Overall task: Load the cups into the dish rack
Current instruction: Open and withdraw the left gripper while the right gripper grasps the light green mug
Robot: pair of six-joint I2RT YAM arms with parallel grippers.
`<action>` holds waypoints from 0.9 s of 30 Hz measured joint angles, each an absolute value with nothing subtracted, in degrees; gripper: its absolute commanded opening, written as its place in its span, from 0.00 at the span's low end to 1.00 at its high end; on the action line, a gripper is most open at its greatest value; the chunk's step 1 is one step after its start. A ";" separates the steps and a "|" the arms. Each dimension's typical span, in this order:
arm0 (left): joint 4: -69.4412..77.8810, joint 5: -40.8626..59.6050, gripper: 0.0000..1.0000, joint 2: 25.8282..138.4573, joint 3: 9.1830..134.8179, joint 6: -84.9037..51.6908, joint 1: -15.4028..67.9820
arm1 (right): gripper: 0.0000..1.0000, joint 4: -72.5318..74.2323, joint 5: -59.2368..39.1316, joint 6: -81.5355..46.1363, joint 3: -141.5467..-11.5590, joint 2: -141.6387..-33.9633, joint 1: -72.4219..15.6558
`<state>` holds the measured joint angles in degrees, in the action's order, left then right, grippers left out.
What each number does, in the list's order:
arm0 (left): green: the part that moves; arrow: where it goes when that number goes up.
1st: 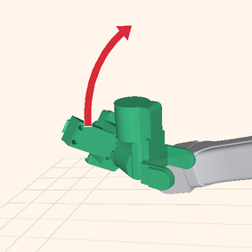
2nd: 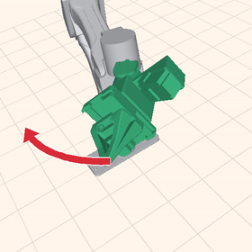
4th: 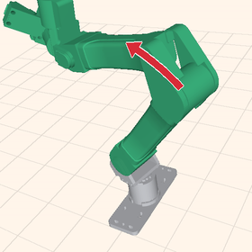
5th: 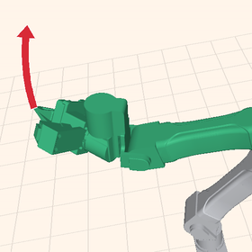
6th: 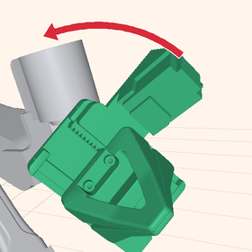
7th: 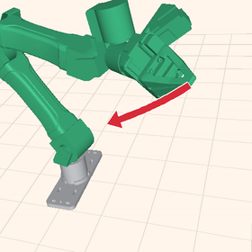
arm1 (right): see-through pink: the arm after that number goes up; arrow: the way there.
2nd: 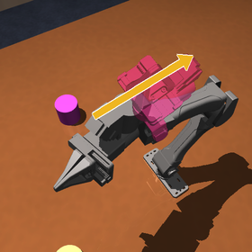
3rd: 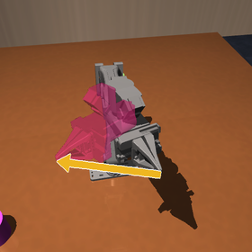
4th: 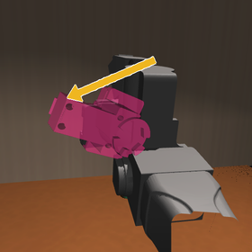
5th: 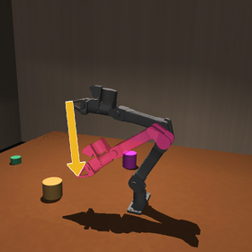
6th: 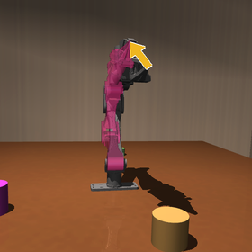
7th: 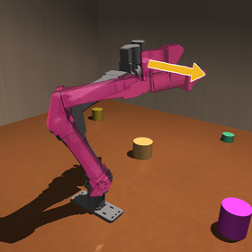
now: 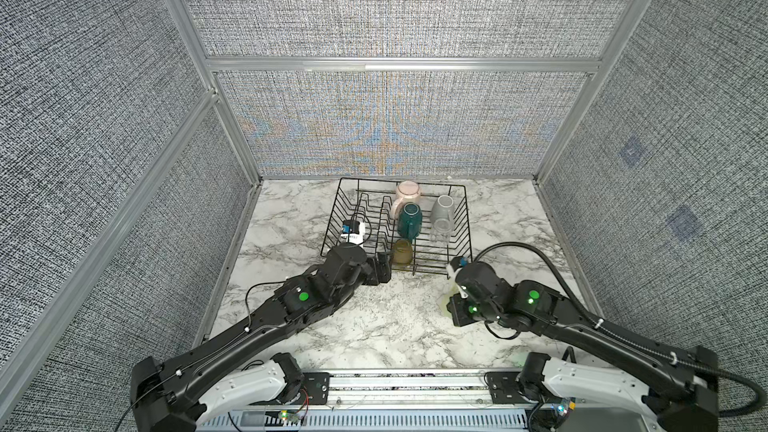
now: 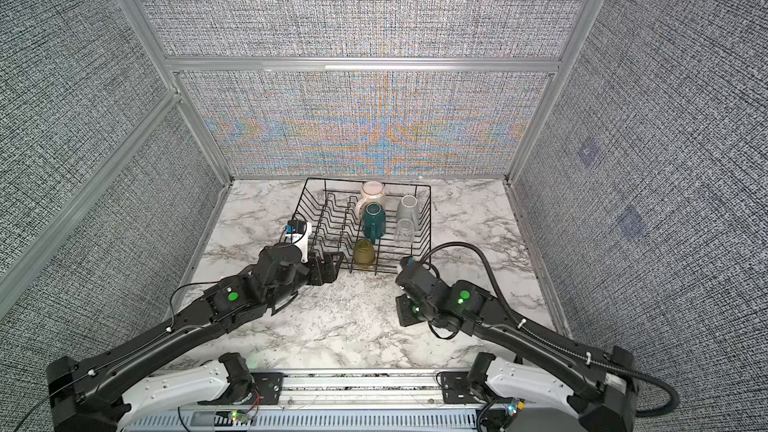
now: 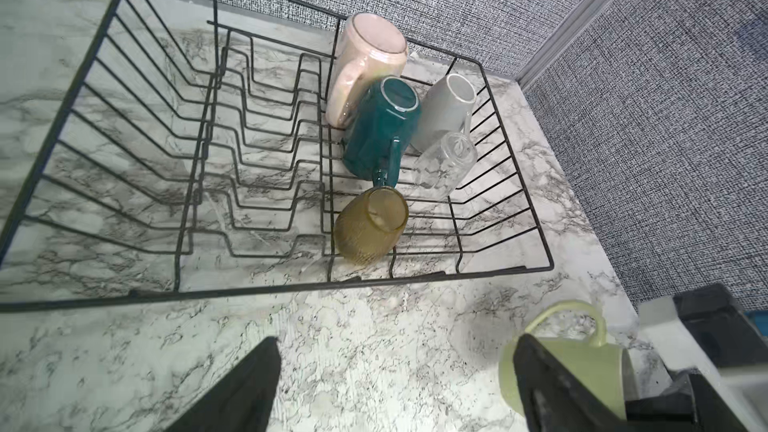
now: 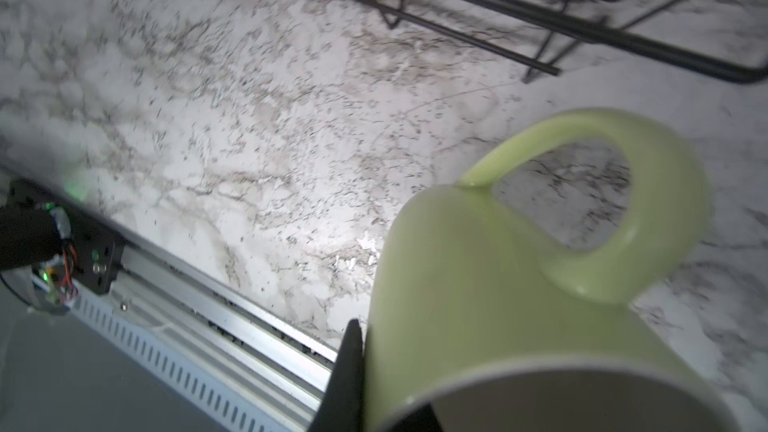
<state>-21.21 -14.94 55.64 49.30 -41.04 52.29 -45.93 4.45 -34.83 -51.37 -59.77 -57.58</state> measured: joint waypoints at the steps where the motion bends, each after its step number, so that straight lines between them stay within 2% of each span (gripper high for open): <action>1: -22.20 -15.07 0.90 54.22 48.62 -41.56 52.10 | 0.00 -46.04 4.47 -33.41 -52.75 -61.58 -59.68; 10: -29.56 -16.03 0.89 49.01 45.43 -45.32 51.31 | 0.00 -49.36 2.07 -22.33 -64.14 -79.11 -70.48; 24: -33.12 -15.88 0.89 36.45 36.82 -50.89 45.23 | 0.00 -52.05 -6.42 -15.99 -65.25 -88.20 -70.83; 27: -33.08 -15.22 0.89 36.73 36.51 -51.05 44.88 | 0.10 -52.01 -6.39 -16.03 -65.25 -89.14 -70.57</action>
